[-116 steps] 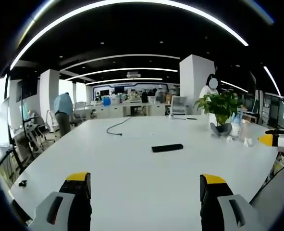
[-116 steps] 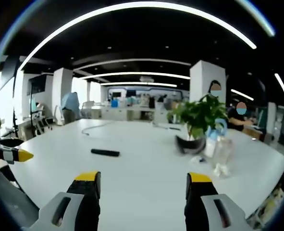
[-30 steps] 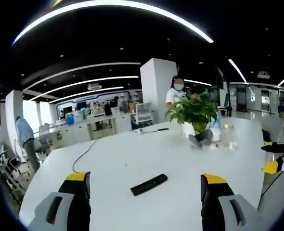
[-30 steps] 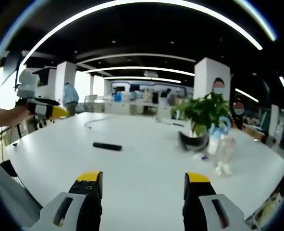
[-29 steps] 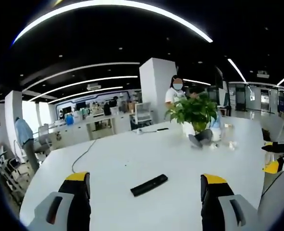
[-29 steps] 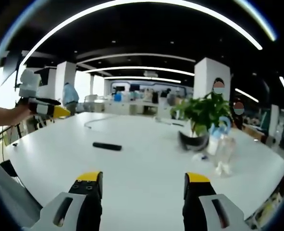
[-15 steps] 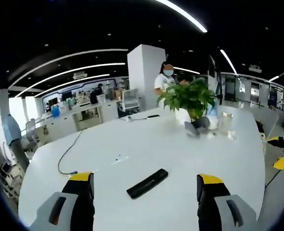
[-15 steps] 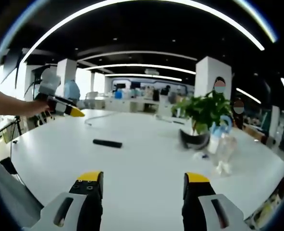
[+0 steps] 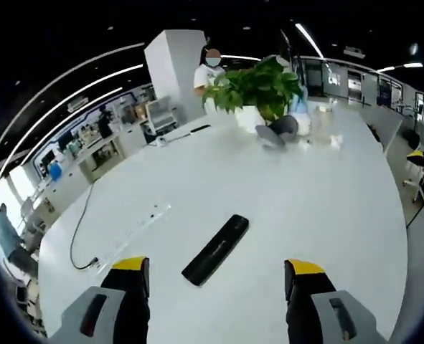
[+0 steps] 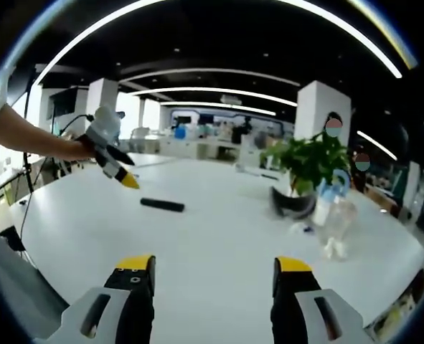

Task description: Press the specified remote control buttons in sequence, fully releasing each button before pressing the next.

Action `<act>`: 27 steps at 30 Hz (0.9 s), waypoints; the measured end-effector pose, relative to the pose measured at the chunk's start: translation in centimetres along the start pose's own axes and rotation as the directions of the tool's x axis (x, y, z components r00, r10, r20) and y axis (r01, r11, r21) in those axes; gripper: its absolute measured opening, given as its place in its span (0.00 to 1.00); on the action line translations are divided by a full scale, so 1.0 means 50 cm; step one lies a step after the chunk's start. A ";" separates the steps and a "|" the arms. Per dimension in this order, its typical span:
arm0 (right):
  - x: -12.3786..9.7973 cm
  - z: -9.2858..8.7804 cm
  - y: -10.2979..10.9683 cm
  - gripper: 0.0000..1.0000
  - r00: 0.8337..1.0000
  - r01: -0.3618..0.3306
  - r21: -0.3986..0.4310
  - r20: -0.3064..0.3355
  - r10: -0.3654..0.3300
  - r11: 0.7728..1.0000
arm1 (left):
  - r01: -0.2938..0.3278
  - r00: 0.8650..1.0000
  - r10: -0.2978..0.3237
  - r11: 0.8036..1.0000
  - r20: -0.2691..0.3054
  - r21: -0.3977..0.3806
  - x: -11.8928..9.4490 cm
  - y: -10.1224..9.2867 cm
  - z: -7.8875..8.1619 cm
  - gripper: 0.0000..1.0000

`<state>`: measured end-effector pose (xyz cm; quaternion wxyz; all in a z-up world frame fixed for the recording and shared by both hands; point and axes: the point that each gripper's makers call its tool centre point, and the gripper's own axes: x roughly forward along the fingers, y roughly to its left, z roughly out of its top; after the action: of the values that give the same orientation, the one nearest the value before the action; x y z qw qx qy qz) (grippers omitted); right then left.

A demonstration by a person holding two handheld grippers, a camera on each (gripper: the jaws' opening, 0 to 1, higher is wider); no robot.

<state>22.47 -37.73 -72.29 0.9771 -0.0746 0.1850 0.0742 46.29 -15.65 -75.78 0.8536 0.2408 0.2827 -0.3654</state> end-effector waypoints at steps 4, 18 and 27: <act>0.001 -0.004 -0.001 0.65 1.000 0.004 -0.004 -0.009 -0.004 1.000 | 0.028 0.996 -0.020 0.995 -0.085 0.100 0.028 0.001 -0.015 0.80; 0.004 -0.012 0.006 0.64 0.999 -0.006 -0.020 -0.037 0.006 1.000 | 0.131 0.944 0.010 0.907 -0.331 0.400 0.126 0.041 -0.078 0.75; 0.005 -0.017 0.006 0.64 0.999 -0.006 -0.025 -0.050 0.005 1.000 | 0.239 0.892 -0.022 0.871 -0.451 0.430 0.166 0.041 -0.115 0.66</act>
<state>22.37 -37.58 -73.21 0.9709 -0.0884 0.2086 0.0772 50.83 -14.89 -84.97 0.6568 0.4968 0.3823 -0.4191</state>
